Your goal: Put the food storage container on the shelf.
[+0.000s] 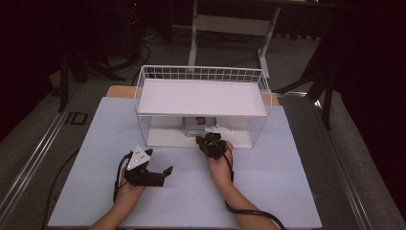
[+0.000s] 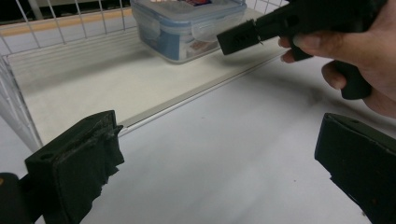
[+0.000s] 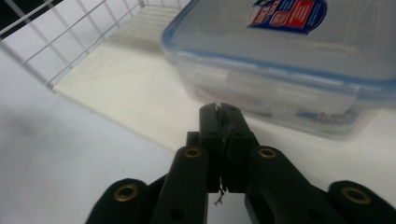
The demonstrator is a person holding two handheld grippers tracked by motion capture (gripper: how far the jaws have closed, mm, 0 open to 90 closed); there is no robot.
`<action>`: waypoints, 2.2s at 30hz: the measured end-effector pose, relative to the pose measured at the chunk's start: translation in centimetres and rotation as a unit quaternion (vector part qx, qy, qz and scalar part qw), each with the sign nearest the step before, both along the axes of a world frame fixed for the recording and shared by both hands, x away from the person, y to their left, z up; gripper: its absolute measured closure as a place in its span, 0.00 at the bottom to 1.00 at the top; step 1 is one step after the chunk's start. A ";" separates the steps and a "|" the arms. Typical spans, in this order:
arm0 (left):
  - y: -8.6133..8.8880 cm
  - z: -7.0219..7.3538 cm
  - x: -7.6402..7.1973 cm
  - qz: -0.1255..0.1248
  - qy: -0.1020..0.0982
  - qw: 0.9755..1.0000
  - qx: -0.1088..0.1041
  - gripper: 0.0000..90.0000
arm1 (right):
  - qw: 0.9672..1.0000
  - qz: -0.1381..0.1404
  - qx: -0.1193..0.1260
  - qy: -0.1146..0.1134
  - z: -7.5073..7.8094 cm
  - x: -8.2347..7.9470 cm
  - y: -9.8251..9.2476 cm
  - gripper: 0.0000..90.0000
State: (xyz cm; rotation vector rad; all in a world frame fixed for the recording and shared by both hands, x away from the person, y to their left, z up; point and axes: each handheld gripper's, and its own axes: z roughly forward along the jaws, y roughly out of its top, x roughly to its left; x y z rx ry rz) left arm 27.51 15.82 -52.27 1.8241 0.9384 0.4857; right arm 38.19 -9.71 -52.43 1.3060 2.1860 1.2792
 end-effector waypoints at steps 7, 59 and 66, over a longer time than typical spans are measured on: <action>-0.1 0.2 0.0 -0.003 0.000 1.000 -0.011 0.01 | 1.000 0.025 -0.006 0.001 0.1 -1.9 -0.3 0.95; 4.0 1.8 -3.5 -0.037 0.006 0.999 -0.016 0.01 | 0.997 0.058 0.008 -0.049 2.1 -10.2 -10.7 0.20; 4.7 1.3 -3.7 -0.026 0.005 0.999 -0.019 0.01 | 0.997 0.050 0.011 -0.055 1.9 -10.8 -12.1 0.20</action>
